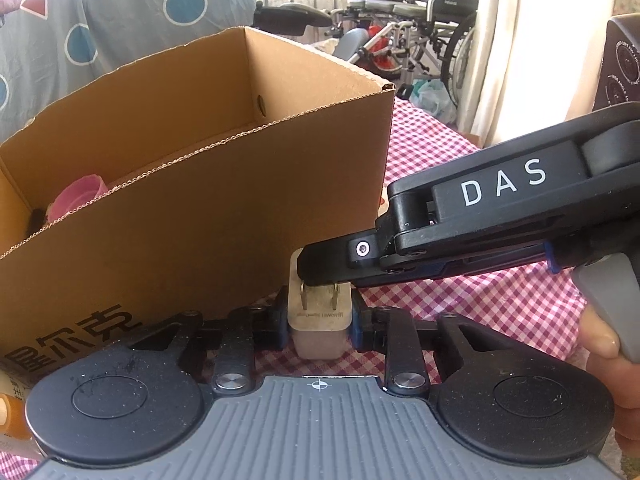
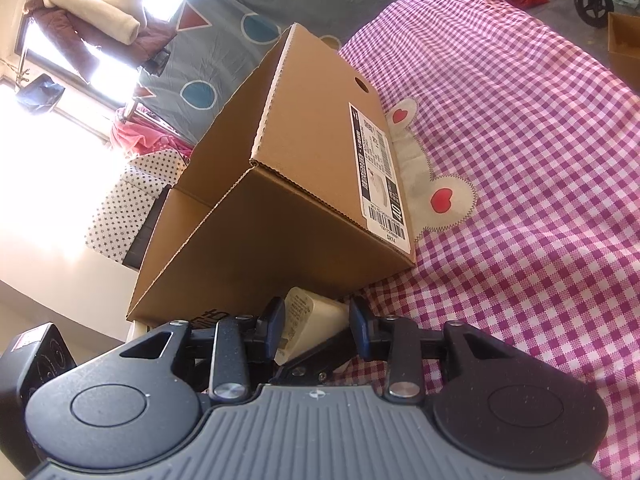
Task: Organize rigid objects
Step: 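Lower the right gripper onto the white charger plug and close on it, then lift the white charger plug with the right gripper into the box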
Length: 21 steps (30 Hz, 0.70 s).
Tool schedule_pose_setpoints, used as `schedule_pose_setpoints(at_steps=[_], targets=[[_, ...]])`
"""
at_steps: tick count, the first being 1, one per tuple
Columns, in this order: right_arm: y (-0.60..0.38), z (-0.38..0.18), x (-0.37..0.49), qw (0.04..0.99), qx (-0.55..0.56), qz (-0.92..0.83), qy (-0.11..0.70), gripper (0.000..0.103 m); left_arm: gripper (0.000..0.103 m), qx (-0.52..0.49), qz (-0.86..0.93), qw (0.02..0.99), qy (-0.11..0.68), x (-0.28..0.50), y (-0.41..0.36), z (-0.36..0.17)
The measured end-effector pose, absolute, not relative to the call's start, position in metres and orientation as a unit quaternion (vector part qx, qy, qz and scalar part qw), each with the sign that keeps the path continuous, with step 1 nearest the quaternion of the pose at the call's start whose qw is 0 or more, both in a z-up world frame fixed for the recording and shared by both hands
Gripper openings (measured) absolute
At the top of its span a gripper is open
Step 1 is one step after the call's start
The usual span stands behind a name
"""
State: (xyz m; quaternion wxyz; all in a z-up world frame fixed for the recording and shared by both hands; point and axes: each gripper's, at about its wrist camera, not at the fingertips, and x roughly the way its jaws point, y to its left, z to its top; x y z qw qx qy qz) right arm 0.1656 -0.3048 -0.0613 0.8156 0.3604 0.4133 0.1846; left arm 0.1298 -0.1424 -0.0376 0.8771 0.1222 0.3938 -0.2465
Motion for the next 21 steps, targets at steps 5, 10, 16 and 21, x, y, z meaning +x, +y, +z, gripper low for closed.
schedule_pose_setpoints(at_steps=[5,10,16,21], targets=[[-0.302,-0.058,0.161,0.818,0.358,0.179,0.413,0.034,0.026,0.116,-0.244,0.878,0.394,0.126,-0.144,-0.036],[-0.298,-0.050,0.151,0.823,0.355,0.179,0.406,0.034,0.026,0.112,-0.244,0.882,0.386,0.117,-0.140,-0.029],[-0.288,-0.018,0.134,0.838,0.342,0.192,0.379,0.034,0.026,0.108,-0.237,0.896,0.359,0.097,-0.129,-0.002],[-0.269,0.032,0.134,0.859,0.308,0.225,0.342,0.034,0.026,0.097,-0.216,0.917,0.321,0.088,-0.112,0.038]])
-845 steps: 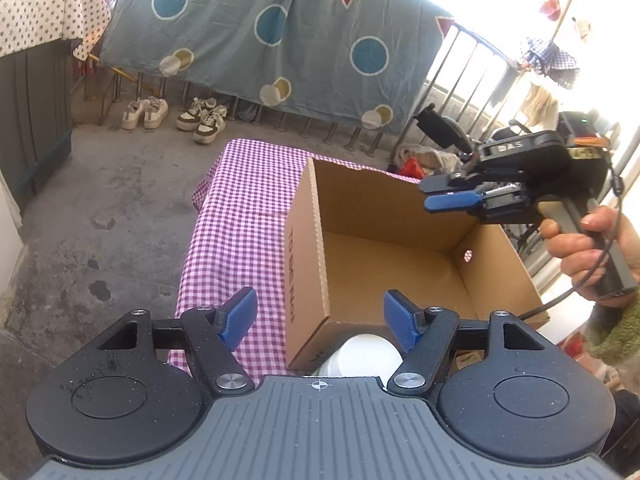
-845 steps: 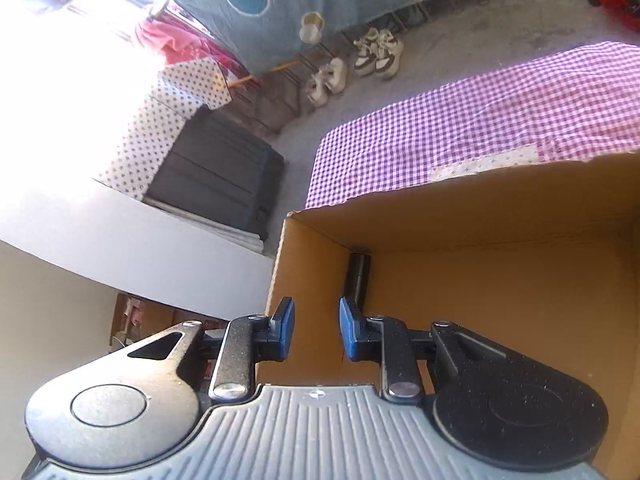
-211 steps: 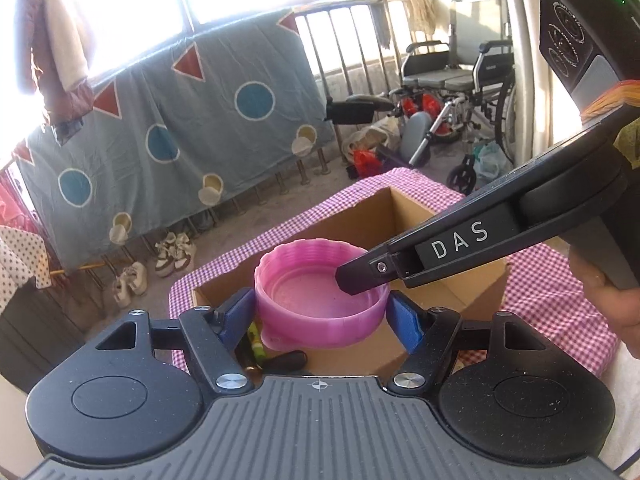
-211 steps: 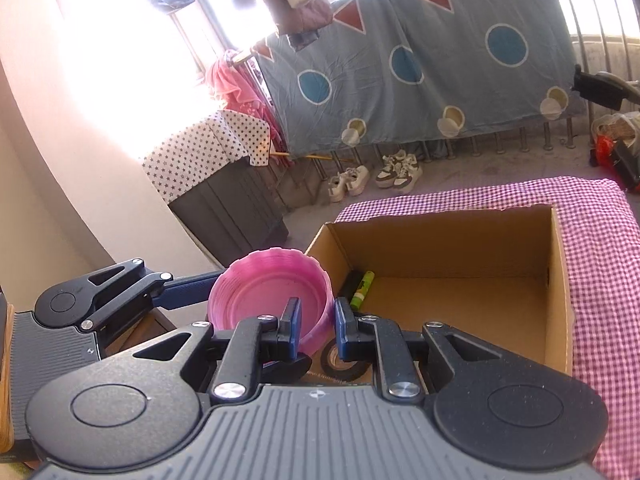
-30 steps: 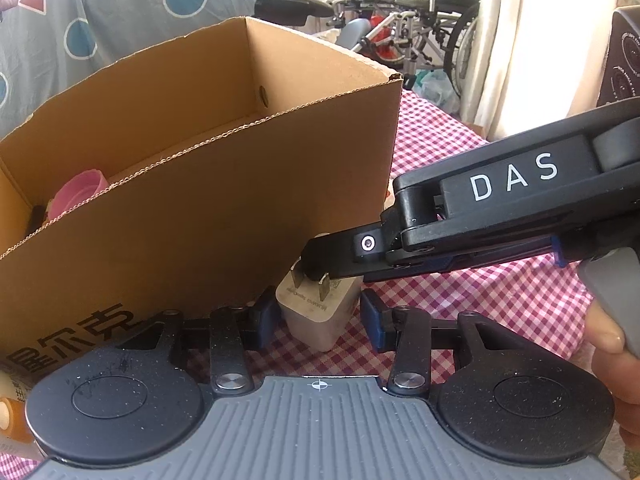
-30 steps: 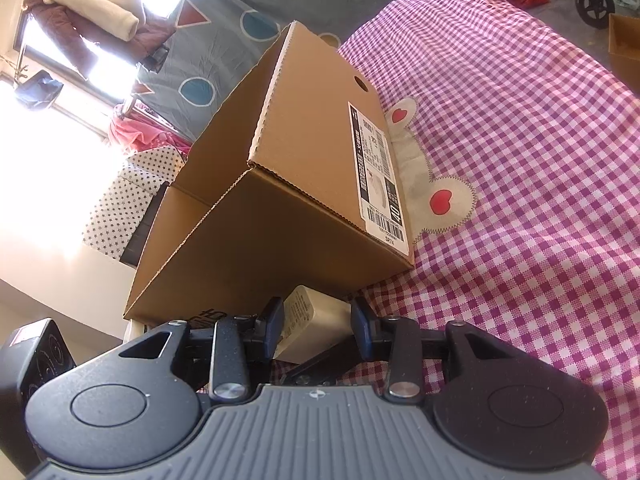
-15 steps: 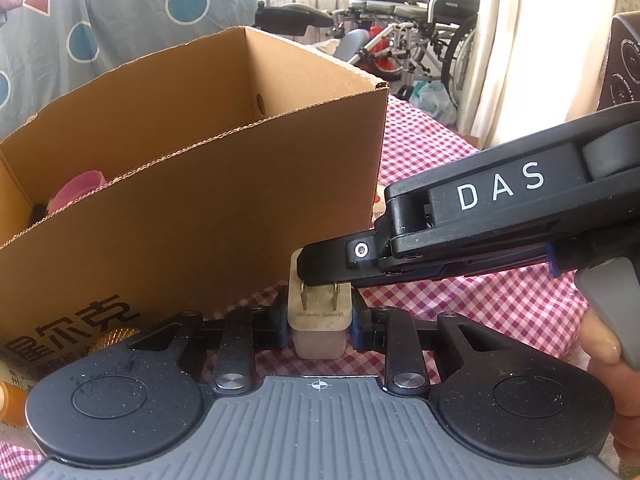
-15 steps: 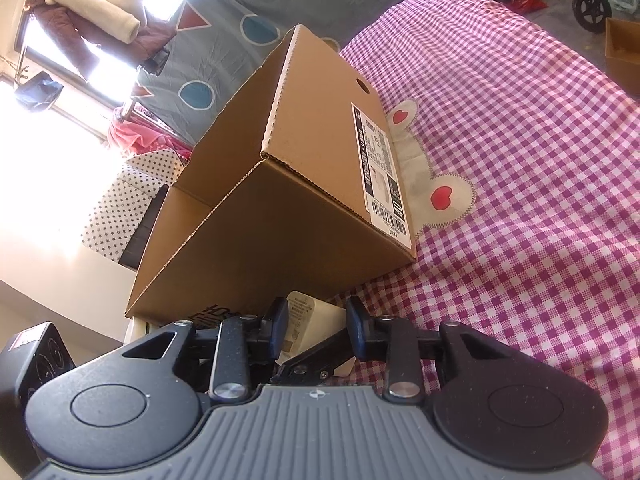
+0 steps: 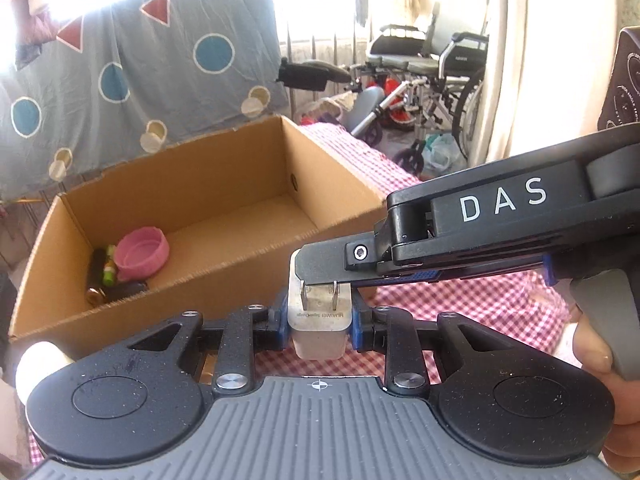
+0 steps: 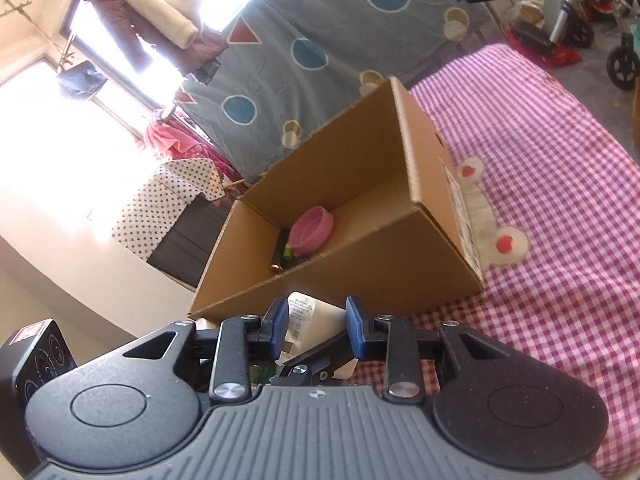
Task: Organize rigid objects
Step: 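Lift the white charger plug with the right gripper into the box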
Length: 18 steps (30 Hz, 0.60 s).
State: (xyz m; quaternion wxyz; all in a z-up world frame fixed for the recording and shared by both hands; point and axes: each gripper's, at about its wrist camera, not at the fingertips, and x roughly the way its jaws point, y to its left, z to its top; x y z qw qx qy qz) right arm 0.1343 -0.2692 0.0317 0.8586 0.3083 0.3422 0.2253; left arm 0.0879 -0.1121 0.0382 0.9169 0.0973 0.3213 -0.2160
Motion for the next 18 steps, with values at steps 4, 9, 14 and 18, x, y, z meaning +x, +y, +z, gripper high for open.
schedule_pose_setpoints(at_steps=[4,9,14,18], targets=[[-0.249,0.069,0.153,0.873,0.268,0.258,0.316,0.034,0.026,0.086,-0.193,0.930,0.300,0.102,-0.103,0.070],[-0.223,0.096,0.205,0.869,0.237,0.294,0.320,0.034,0.026,0.074,-0.156,0.937,0.305,0.140,-0.087,0.089],[-0.198,0.079,0.273,0.838,0.231,0.306,0.388,0.034,0.026,0.026,-0.120,0.915,0.383,0.201,-0.071,0.070],[-0.184,0.045,0.318,0.800,0.242,0.304,0.457,0.034,0.026,-0.005,-0.086,0.892,0.444,0.236,-0.060,0.039]])
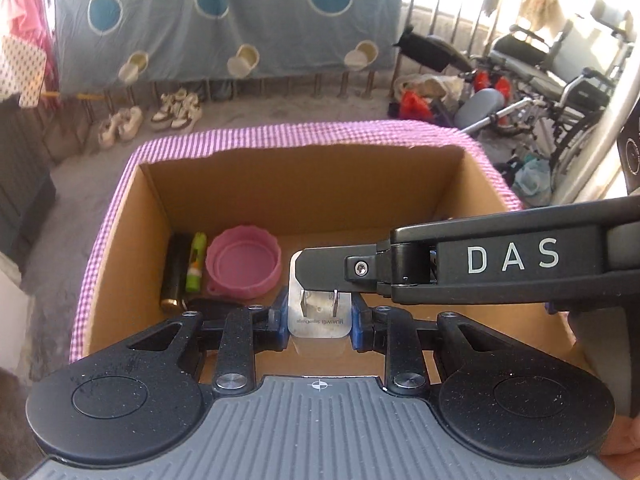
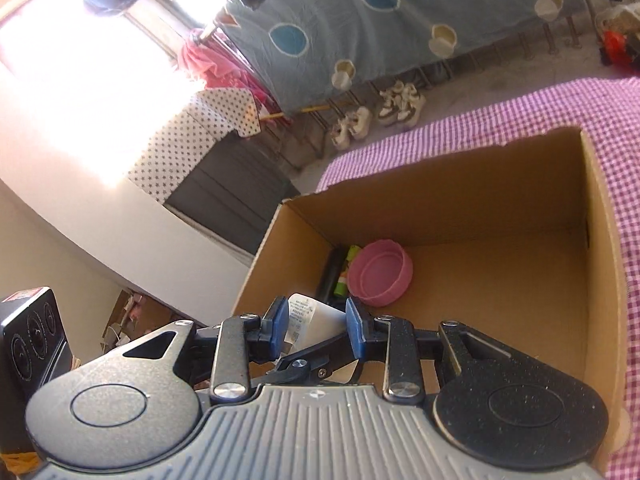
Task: Organize rigid objects
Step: 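Lift the white charger plug with the right gripper into the box, then open the right gripper to release the plug and withdraw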
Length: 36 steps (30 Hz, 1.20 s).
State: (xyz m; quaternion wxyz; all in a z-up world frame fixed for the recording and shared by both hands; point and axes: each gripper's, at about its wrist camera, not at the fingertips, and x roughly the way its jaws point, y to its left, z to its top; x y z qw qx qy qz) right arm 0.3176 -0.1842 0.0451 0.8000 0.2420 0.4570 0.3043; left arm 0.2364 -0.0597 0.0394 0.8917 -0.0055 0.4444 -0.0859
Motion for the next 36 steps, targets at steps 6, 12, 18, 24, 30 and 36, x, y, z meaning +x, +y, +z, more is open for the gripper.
schedule_pose_setpoints(at_steps=[6,12,18,24,30,36], targets=[[-0.174,0.010,0.348,0.768,0.247,0.299,0.509,0.034,0.026,-0.028,-0.055,0.865,0.499,0.261,-0.051,0.013],[-0.171,-0.001,0.356,0.755,0.250,0.304,0.524,0.034,0.026,-0.023,-0.039,0.856,0.515,0.267,-0.053,0.006],[-0.168,-0.004,0.358,0.753,0.244,0.305,0.530,0.035,0.027,-0.027,-0.032,0.851,0.524,0.270,-0.051,0.003],[-0.184,0.005,0.351,0.765,0.273,0.297,0.502,0.035,0.038,-0.021,-0.030,0.861,0.508,0.263,-0.051,0.014],[-0.228,0.044,0.303,0.796,0.313,0.298,0.423,0.035,0.066,-0.011,-0.043,0.886,0.462,0.233,-0.047,0.043],[-0.279,0.066,0.217,0.818,0.347,0.294,0.351,0.037,0.077,0.001,-0.096,0.908,0.408,0.181,-0.036,0.081]])
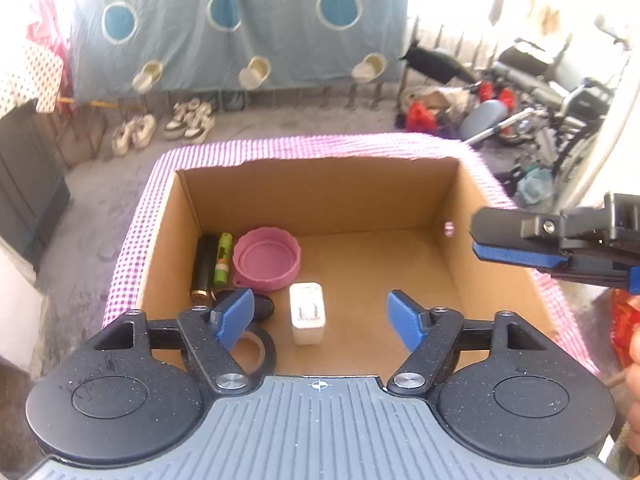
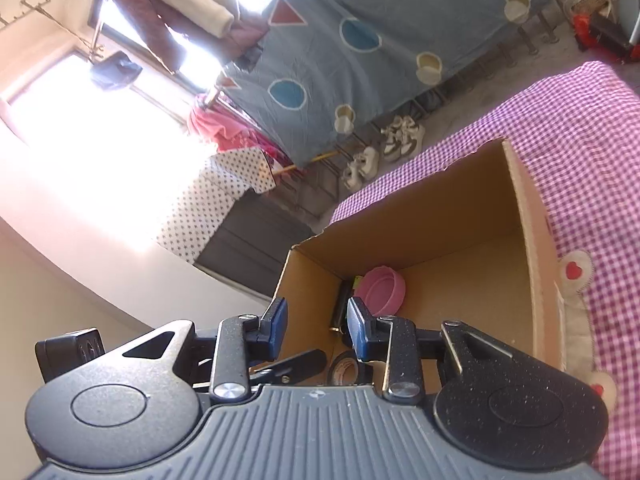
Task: Organize rigid objects
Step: 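Open the right gripper to release the plug and withdraw, then lower the right gripper onto the gold-lidded jar and close on it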
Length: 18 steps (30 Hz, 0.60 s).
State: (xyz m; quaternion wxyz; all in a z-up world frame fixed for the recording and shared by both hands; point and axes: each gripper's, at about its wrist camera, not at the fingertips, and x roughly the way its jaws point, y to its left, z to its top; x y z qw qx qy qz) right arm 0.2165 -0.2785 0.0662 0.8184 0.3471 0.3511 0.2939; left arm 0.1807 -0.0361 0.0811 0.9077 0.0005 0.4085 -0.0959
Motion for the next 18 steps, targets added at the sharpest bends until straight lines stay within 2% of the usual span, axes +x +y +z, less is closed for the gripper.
schedule_pose_setpoints(at_steps=[2,5,11,13,15,18], targets=[[-0.290,0.064,0.190,0.822,0.354,0.287,0.341,0.037,0.086,0.002,-0.118,0.911,0.394,0.159,-0.032,0.087],[-0.298,0.052,0.154,0.821,0.368,0.273,0.341,0.039,0.092,-0.003,-0.147,0.910,0.387,0.131,-0.024,0.084],[-0.284,0.017,0.116,0.801,0.392,0.255,0.372,0.039,0.093,-0.002,-0.174,0.897,0.407,0.096,-0.020,0.055],[-0.274,0.010,0.117,0.797,0.383,0.257,0.390,0.041,0.093,0.014,-0.181,0.891,0.417,0.090,-0.026,0.042],[-0.261,0.004,0.121,0.797,0.365,0.255,0.408,0.047,0.093,0.032,-0.181,0.884,0.430,0.089,-0.031,0.027],[-0.247,-0.005,0.130,0.800,0.349,0.250,0.420,0.047,0.093,0.045,-0.183,0.877,0.442,0.090,-0.039,0.007]])
